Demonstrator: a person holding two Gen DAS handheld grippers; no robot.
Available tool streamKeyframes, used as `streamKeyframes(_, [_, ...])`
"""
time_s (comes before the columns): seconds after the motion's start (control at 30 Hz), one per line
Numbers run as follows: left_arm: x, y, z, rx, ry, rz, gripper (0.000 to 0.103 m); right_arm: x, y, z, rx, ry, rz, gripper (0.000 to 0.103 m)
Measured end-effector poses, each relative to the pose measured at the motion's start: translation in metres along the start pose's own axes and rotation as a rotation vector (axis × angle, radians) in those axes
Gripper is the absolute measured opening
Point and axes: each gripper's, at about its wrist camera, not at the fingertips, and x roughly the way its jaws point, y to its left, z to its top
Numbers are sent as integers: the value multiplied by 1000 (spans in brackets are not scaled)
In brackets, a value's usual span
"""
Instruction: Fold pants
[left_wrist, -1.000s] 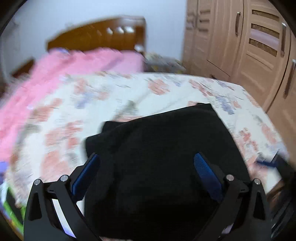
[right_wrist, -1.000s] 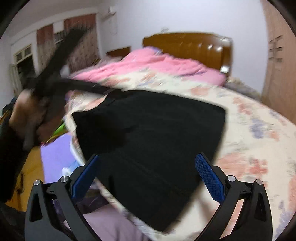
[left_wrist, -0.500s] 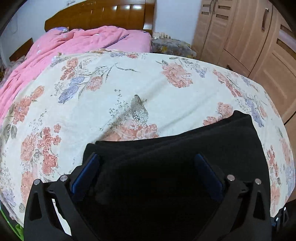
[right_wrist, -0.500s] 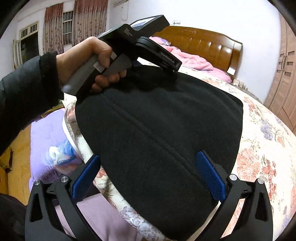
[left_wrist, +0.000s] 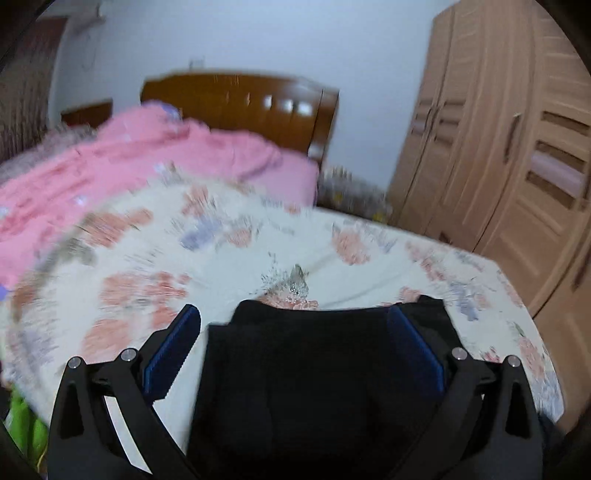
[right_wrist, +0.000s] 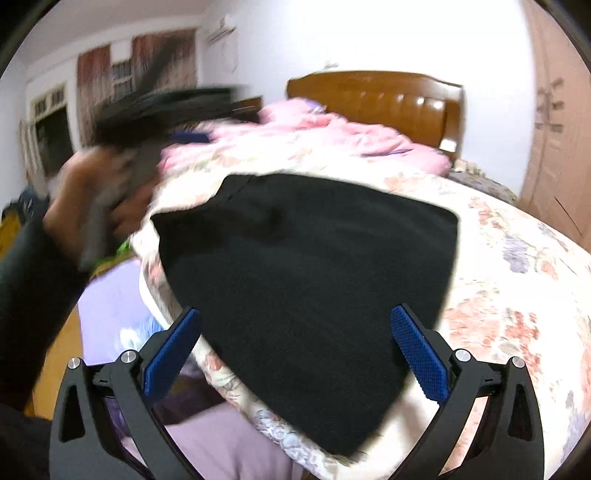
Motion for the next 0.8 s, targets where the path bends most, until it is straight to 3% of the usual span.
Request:
streamKeyframes(0.07, [-27,-10,-18,50,-46,25,101,0,0,1,4,-4,-17,99])
streamKeyframes(0.23, [-21,-43,-70,292,70,136,101,32,5,-18,-31,146,-116,99])
streamKeyframes(0.33, [0,-44,-95,319,148,162,102,30,6,-25,-43,151,-133,99])
streamKeyframes(0.47, [-9,-37,-97,292,139,173,101,12,6,-23,-37,169,-132,99])
streamKeyframes(0.53, [-29,-42,-90,328,77,257,101,-6,4,-21,-25,134,-140,99])
streamKeyframes(0.63, [-85,-54,-78,377,-119,320,101,-45,-10,-8,54,24,-168,99])
streamKeyframes(0.73, [-137,-64,-70,363,-269,342,102,-93,-20,7,138,-130,-214,99])
streamKeyframes(0.8, [-160,-69,-69,330,-316,348,102,-118,-22,15,178,-210,-253,99])
